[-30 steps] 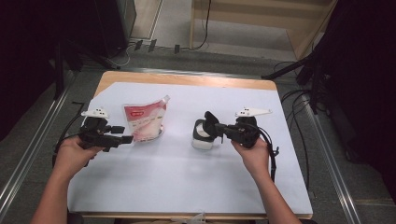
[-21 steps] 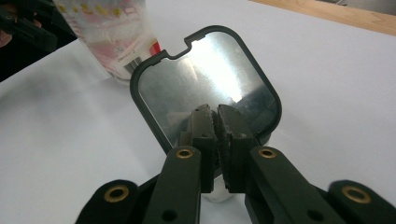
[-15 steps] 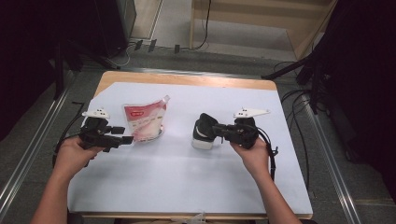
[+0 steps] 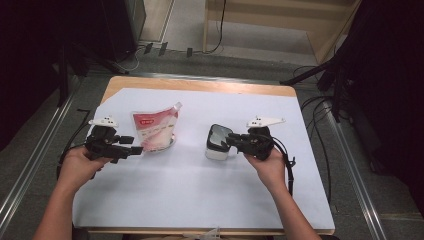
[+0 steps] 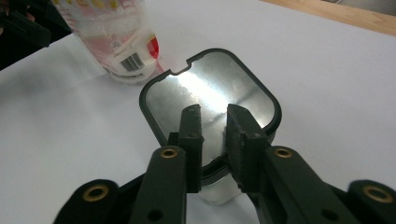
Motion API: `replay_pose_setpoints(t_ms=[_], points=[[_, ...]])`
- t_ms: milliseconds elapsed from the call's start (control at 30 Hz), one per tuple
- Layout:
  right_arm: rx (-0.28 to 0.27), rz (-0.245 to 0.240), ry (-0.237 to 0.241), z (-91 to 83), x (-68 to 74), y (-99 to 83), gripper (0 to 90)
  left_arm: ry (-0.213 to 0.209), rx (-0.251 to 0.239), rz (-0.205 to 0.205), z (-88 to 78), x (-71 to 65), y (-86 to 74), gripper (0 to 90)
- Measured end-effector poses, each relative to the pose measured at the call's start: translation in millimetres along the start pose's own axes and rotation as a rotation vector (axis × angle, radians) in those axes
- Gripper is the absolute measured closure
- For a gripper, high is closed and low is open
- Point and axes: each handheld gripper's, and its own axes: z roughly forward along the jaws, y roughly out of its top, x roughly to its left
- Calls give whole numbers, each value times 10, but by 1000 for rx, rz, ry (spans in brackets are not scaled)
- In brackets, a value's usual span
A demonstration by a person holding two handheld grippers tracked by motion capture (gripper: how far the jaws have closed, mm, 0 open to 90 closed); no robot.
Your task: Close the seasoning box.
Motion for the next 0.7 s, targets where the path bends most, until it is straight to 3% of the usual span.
replay_pose_setpoints(t_ms=[200,700], points=[[15,-4,3,11,-23,-7,696,3,-3,-6,-5,14,-7,384],[-18,-11,-25,-155,-130,-17,657,-1,-6,-2,-6,7,0,382]])
